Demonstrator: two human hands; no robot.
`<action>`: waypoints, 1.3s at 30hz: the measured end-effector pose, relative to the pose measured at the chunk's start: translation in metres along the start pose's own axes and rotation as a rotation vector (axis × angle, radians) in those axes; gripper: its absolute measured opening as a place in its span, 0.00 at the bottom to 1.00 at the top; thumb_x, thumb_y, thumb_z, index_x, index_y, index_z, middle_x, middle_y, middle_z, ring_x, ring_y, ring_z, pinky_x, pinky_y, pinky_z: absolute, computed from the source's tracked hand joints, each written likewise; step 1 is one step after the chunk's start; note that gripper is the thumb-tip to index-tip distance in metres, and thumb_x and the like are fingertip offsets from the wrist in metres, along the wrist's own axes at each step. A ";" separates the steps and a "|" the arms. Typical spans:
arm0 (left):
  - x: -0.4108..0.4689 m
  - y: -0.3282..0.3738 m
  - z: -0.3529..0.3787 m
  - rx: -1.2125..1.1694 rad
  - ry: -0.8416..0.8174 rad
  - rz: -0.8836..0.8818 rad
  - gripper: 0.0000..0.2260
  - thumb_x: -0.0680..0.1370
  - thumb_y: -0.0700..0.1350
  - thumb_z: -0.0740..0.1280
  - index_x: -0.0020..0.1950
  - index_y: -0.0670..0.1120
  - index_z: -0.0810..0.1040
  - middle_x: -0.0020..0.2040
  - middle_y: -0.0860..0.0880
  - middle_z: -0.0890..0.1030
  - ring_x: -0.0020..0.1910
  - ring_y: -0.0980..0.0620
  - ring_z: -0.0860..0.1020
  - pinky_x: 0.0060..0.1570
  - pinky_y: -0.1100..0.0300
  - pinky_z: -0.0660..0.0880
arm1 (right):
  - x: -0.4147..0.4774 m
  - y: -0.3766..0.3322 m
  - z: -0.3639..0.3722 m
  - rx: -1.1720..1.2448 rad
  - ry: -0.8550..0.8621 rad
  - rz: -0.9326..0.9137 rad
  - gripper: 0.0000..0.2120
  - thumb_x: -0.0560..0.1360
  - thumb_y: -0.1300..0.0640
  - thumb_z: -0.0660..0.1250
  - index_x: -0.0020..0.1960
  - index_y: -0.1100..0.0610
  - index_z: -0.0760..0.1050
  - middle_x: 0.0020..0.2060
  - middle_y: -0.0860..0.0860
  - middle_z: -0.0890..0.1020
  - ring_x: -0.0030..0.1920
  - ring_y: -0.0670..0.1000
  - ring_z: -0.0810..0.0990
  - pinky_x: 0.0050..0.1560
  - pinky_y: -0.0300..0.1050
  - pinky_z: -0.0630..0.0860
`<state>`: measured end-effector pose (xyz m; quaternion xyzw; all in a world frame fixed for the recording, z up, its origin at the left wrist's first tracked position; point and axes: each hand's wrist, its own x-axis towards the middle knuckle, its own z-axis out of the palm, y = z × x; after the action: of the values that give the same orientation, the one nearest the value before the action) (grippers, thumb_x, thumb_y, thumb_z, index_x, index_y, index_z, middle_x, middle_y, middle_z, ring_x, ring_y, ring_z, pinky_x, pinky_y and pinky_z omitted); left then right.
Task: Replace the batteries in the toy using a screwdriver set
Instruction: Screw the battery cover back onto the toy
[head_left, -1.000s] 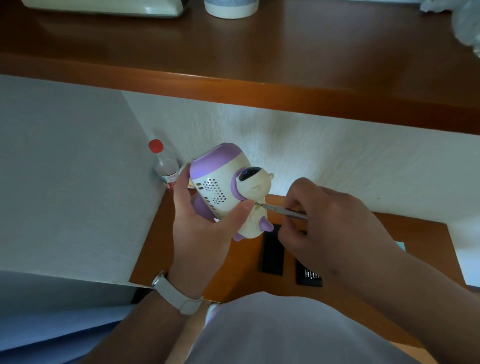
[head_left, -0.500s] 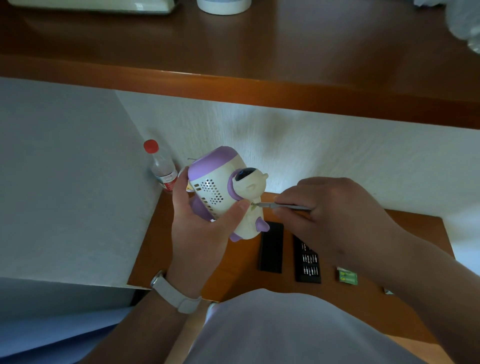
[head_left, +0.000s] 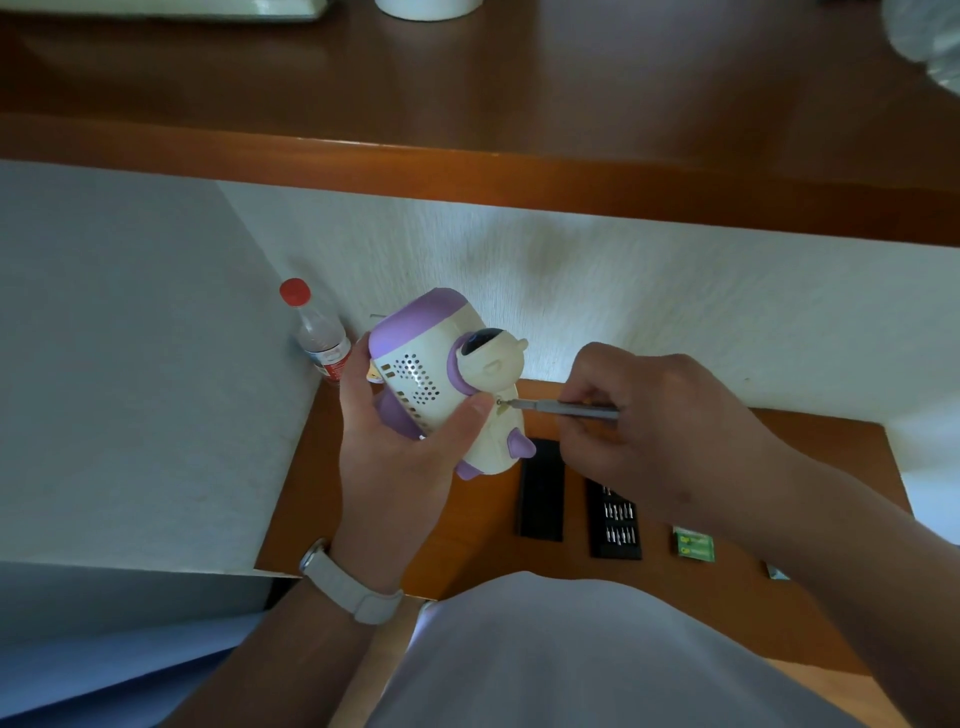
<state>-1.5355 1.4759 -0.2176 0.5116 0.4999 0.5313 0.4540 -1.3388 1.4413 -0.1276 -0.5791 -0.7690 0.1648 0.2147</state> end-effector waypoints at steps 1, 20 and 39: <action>0.000 0.000 0.000 0.004 0.002 0.004 0.41 0.68 0.51 0.79 0.76 0.51 0.63 0.55 0.66 0.80 0.57 0.61 0.81 0.42 0.68 0.80 | 0.000 0.001 0.000 0.009 0.002 -0.001 0.11 0.72 0.48 0.61 0.42 0.55 0.77 0.26 0.48 0.77 0.23 0.48 0.73 0.23 0.47 0.71; -0.004 -0.003 -0.001 0.073 0.017 0.040 0.41 0.69 0.50 0.80 0.77 0.49 0.63 0.55 0.67 0.79 0.58 0.60 0.80 0.42 0.69 0.79 | 0.003 0.015 0.000 0.055 -0.044 -0.071 0.10 0.73 0.49 0.63 0.45 0.56 0.78 0.28 0.48 0.78 0.25 0.50 0.74 0.27 0.46 0.70; -0.009 -0.014 0.000 0.053 -0.023 -0.150 0.44 0.61 0.60 0.76 0.74 0.54 0.64 0.51 0.71 0.79 0.55 0.65 0.80 0.40 0.68 0.80 | 0.006 0.023 0.010 0.003 -0.134 -0.034 0.12 0.73 0.45 0.62 0.44 0.52 0.78 0.27 0.47 0.76 0.27 0.50 0.74 0.26 0.40 0.67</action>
<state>-1.5357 1.4679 -0.2328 0.4909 0.5454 0.4763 0.4845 -1.3270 1.4532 -0.1471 -0.5534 -0.7910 0.2009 0.1664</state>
